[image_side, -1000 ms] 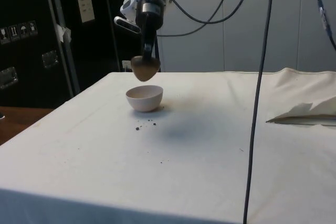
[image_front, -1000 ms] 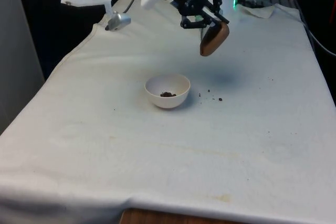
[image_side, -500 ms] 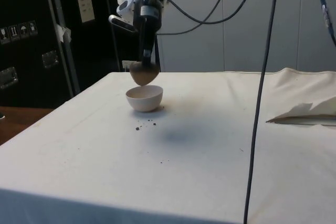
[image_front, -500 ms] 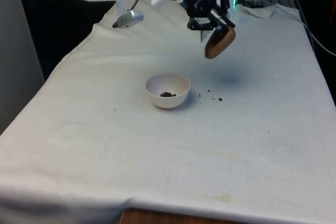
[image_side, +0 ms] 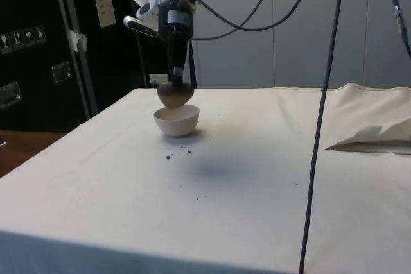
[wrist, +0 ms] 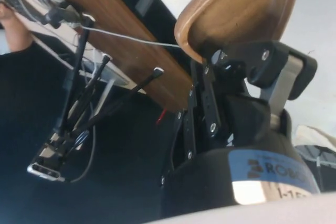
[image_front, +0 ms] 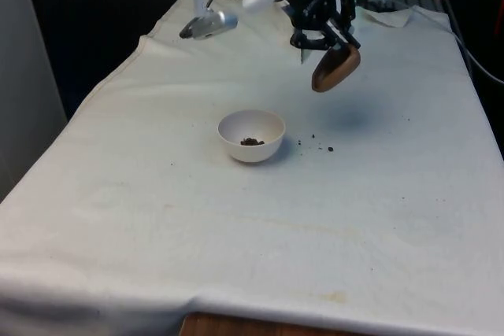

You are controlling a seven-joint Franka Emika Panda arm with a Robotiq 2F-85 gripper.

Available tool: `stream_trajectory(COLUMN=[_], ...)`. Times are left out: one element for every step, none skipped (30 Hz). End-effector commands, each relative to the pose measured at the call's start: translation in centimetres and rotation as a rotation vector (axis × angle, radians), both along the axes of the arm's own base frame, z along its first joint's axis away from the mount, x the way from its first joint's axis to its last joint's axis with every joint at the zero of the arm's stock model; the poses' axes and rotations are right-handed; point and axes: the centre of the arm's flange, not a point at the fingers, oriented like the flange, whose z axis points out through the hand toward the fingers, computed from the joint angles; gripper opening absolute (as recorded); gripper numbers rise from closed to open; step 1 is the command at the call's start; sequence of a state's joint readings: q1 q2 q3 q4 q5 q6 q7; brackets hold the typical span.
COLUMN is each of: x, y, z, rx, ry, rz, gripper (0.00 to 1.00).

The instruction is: Pour the coffee beans from the cup into the bowl.

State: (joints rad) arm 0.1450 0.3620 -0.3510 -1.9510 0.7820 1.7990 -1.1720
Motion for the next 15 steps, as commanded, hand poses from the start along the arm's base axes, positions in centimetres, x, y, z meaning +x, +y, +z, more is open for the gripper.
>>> stream_trajectory(x=[-0.1, 0.1, 0.1, 0.1, 0.1, 0.2, 0.2, 0.2, 0.4, 0.4, 0.5, 0.5, 0.6, 0.5, 0.6], y=[0.1, 0.5, 0.6, 0.5, 0.8, 0.9, 1.1, 1.3, 1.6, 1.8, 2.0, 2.1, 2.0, 2.3, 2.5], z=[0.1, 0.1, 0.1, 0.0, 0.1, 0.0, 0.1, 0.0, 0.0, 0.0, 0.0, -0.1, -0.2, 0.0, -0.1], rx=[-0.021, -0.033, -0.038, -0.016, -0.043, -0.05, -0.056, -0.061, -0.072, -0.077, -0.082, -0.086, -0.069, -0.093, -0.099], ry=[-0.004, -0.004, -0.004, 0.001, -0.003, -0.003, -0.004, -0.003, -0.004, -0.006, -0.007, -0.007, 0.0, -0.009, -0.009], rz=[-0.007, -0.005, -0.003, 0.004, -0.001, 0.0, 0.001, 0.003, 0.006, 0.008, 0.009, 0.01, 0.016, 0.012, 0.012], gripper=[0.0, 0.0, 0.0, 0.0, 0.0, 0.0, 0.0, 0.0, 0.0, 0.0, 0.0, 0.0, 0.0, 0.0, 0.0])
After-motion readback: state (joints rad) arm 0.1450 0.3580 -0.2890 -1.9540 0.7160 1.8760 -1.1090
